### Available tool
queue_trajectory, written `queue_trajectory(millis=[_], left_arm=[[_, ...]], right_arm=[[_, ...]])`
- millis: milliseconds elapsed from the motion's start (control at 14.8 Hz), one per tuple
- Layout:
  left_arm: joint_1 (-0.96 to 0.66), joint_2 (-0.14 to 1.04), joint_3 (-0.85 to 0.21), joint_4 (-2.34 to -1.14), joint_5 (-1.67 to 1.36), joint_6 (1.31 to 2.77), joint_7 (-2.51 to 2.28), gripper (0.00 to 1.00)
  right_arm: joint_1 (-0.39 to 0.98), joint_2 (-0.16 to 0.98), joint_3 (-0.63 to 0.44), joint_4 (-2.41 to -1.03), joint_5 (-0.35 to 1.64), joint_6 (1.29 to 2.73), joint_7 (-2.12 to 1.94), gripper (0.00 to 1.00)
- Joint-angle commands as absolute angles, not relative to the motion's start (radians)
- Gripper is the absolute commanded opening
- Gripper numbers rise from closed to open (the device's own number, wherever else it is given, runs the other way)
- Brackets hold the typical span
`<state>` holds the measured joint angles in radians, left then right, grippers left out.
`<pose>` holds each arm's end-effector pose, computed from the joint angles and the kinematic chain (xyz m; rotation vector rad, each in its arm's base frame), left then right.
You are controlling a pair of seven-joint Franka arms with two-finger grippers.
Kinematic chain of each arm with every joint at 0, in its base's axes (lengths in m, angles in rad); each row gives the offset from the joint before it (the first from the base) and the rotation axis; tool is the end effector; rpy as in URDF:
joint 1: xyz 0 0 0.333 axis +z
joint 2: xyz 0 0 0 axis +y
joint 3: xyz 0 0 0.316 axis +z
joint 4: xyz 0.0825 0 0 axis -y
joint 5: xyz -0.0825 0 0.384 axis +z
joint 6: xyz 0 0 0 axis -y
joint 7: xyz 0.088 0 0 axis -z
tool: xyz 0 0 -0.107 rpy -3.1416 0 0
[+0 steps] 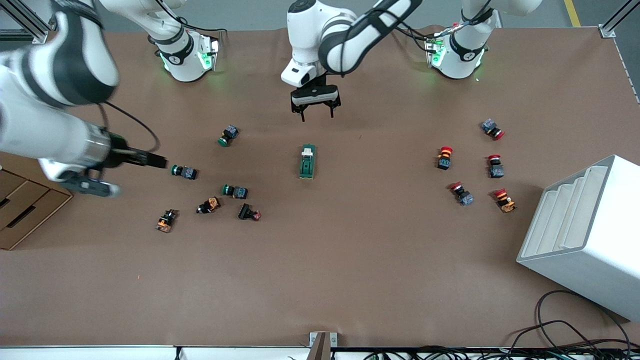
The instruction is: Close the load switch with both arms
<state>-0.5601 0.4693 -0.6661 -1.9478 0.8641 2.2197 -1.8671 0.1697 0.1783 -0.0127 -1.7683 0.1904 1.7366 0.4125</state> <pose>0.2476 -0.5612 0.2799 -3.0407 -0.1956 -0.5820 0.5791 0.1095 0.4437 -2.9672 0.4589 0.3805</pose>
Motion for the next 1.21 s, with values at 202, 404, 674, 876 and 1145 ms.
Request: queue_trajectory(millis=[202,404,674,876,1145], left_arm=[[-0.679,0.622,-0.66,-1.933,1.268,2.104,-2.216,0.99],[-0.71,0.673,-0.658,-1.937,1.409,2.06,-2.359,0.98],[-0.749,0.774,-0.644,-1.937,1.651,1.913,-2.486,0.99],[-0.761,0.818,-0.644,-1.927,1.723,1.865,-2.542,0.99],[-0.778,0.841,-0.624,-1.918,1.77,1.865,-2.552,0.98]], right_arm=[[0.36,0.207,-0.017,-1.946,0.323,1.963,0.707,1.0],[0.494,0.215,-0.017,-2.089,0.422,2.18,0.774,1.0],[0.635,0.3,-0.017,-2.12,0.543,2.368,0.811,1.0],[0.721,0.356,-0.017,-2.117,0.56,2.485,0.819,1.0],[0.794,0.405,-0.017,-2.114,0.644,2.575,0.821,1.0]])
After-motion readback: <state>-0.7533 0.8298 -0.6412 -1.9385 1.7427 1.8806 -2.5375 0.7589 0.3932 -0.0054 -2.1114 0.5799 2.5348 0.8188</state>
